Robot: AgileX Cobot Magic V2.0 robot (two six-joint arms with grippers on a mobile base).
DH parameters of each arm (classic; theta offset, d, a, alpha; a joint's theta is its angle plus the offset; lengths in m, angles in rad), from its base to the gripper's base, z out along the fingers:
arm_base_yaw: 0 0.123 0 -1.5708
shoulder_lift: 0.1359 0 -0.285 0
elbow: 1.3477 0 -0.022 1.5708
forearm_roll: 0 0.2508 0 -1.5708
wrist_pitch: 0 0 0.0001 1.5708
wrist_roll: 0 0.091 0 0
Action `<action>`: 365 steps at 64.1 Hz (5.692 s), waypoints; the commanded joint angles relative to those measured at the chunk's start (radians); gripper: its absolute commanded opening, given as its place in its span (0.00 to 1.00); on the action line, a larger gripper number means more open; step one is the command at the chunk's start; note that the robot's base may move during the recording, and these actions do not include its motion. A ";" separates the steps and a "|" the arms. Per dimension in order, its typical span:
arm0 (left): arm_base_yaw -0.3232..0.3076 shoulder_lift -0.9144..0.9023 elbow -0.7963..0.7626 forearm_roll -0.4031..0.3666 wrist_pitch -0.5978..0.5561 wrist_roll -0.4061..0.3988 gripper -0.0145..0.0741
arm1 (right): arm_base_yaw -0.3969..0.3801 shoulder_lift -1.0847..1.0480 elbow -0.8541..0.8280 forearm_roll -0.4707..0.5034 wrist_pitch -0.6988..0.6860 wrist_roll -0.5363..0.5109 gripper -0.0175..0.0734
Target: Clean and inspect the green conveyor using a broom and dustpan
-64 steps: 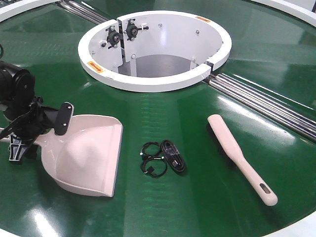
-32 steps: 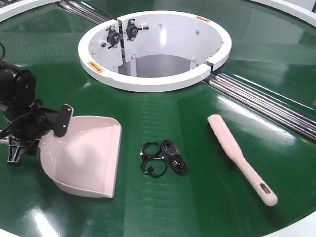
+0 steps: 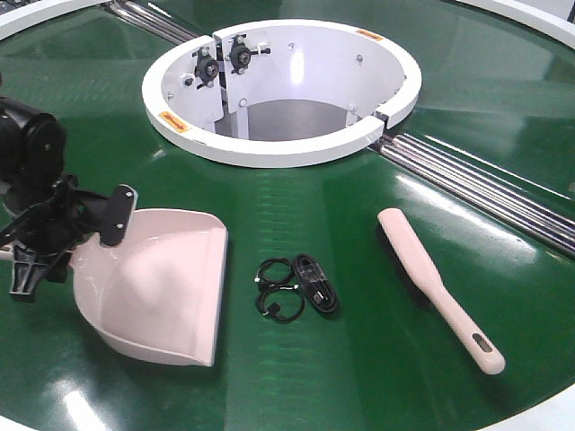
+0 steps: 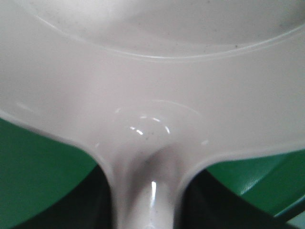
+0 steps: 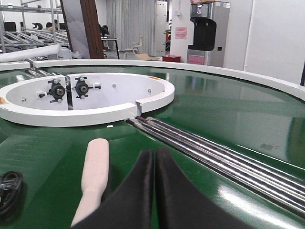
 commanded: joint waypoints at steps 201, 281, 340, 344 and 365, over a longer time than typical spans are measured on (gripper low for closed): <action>-0.092 -0.013 -0.028 0.122 0.062 -0.164 0.16 | -0.007 0.617 -0.642 0.076 0.513 0.049 0.18; -0.092 -0.013 -0.028 0.122 0.062 -0.164 0.16 | 0.215 1.487 -1.205 0.019 1.029 0.042 0.81; -0.092 -0.013 -0.028 0.122 0.062 -0.164 0.16 | 0.215 1.842 -1.314 -0.011 1.085 0.029 0.43; -0.092 -0.013 -0.028 0.122 0.062 -0.164 0.16 | 0.215 1.839 -1.315 -0.011 1.083 0.029 0.33; -0.092 -0.013 -0.028 0.122 0.062 -0.164 0.16 | 0.261 1.821 -1.405 0.029 1.160 0.085 0.18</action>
